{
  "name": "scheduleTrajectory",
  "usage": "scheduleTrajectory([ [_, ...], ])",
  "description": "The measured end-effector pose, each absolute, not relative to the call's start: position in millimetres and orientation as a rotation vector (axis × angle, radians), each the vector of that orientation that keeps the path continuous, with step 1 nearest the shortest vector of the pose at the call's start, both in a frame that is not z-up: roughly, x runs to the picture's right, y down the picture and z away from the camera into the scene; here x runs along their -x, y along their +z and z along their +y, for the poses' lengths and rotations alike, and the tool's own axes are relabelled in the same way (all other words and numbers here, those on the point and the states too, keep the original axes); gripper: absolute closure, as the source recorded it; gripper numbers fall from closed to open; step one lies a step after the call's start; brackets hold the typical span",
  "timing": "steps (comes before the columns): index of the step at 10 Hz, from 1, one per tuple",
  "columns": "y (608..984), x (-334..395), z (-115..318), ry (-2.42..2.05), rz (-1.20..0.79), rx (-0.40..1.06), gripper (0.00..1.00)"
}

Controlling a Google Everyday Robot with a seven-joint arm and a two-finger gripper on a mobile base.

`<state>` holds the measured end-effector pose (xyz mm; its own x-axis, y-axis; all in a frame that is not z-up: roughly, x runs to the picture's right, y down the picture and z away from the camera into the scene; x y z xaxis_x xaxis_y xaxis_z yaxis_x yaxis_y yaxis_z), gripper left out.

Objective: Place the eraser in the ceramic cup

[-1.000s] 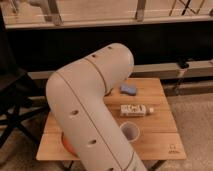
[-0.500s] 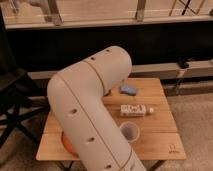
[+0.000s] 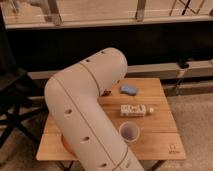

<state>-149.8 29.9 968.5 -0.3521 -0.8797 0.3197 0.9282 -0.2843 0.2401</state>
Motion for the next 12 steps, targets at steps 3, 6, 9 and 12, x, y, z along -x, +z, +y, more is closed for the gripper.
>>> scheduleTrajectory([
  [3,978,154,20,-1.878,-0.435,0.124,0.20],
  [6,988,161,14,-1.881,-0.438,0.112,0.20],
  [9,998,166,14,-1.885,-0.454,0.114,0.20],
  [12,1006,168,14,-1.891,-0.470,0.120,0.20],
])
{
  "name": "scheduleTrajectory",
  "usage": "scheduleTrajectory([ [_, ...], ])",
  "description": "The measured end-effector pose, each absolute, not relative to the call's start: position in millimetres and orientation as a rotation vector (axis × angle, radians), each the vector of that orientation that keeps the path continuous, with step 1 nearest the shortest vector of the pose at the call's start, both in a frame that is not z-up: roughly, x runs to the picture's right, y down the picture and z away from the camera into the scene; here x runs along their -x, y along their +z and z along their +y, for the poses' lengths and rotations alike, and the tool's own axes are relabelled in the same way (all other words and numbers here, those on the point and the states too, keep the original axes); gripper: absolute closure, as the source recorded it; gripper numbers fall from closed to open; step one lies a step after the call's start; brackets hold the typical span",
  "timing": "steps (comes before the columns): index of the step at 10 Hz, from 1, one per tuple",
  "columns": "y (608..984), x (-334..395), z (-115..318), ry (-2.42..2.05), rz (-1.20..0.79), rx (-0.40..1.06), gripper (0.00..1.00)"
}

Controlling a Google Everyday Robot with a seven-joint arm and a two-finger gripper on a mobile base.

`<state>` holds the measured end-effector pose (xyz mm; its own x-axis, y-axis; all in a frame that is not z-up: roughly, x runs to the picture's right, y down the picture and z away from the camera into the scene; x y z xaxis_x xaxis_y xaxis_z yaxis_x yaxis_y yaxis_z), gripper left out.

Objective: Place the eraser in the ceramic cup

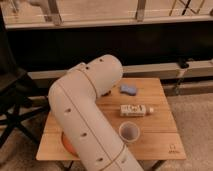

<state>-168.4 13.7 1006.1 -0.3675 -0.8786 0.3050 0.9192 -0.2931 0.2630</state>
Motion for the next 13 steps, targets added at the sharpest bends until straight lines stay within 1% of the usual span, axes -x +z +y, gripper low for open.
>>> scheduleTrajectory([
  [2,1010,169,14,-1.893,-0.478,0.121,0.21],
  [3,1011,169,14,-1.893,-0.481,0.122,0.25],
  [4,1013,167,16,-1.894,-0.488,0.126,0.37],
  [8,1014,166,19,-1.893,-0.505,0.124,0.74],
  [9,1013,165,20,-1.890,-0.513,0.126,0.87],
  [10,1011,163,20,-1.887,-0.520,0.131,0.94],
  [11,1008,161,21,-1.884,-0.530,0.140,1.00],
  [13,1000,159,17,-1.879,-0.533,0.141,1.00],
])
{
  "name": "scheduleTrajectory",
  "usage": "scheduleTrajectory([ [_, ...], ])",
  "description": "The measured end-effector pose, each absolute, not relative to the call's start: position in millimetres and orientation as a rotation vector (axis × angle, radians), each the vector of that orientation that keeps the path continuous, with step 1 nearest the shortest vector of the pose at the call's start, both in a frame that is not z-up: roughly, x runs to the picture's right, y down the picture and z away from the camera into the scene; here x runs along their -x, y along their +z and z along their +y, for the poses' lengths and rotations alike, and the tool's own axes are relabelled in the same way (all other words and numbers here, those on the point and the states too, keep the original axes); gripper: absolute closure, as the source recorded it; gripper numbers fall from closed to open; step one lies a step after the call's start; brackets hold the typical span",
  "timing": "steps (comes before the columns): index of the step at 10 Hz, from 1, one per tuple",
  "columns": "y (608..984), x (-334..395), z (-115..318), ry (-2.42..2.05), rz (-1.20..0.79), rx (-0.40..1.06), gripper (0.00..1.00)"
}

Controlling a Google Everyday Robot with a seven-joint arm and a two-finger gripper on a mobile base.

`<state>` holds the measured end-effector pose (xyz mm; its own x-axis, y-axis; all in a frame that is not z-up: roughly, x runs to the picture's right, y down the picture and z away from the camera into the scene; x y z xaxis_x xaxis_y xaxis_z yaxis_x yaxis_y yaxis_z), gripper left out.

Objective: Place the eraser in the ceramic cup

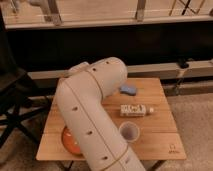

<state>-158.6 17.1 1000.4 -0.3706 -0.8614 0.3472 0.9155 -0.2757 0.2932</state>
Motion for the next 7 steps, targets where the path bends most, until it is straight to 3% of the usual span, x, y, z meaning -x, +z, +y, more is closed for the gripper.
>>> scheduleTrajectory([
  [7,973,142,10,-1.864,-0.536,0.176,1.00],
])
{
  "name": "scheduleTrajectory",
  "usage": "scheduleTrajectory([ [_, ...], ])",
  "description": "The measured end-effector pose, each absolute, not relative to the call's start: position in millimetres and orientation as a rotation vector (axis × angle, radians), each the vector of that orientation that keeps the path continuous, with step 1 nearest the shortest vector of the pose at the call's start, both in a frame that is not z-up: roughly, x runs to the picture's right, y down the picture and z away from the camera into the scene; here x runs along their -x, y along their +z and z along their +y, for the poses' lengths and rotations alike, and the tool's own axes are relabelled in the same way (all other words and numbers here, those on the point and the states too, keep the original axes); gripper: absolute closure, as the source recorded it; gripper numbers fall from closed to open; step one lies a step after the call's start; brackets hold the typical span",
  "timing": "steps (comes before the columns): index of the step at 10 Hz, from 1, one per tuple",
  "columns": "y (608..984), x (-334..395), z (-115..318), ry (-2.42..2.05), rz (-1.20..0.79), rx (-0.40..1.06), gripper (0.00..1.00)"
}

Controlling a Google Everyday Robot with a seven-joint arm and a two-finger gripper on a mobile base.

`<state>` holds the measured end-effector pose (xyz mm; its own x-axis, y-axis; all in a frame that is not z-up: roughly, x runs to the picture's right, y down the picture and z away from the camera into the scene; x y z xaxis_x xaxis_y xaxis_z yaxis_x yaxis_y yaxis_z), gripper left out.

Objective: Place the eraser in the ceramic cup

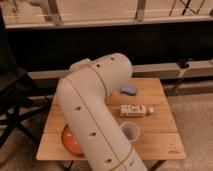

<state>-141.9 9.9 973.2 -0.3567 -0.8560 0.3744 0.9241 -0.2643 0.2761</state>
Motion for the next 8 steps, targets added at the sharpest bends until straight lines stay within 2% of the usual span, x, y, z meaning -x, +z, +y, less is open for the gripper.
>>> scheduleTrajectory([
  [8,919,115,16,-1.825,-0.516,0.217,1.00],
])
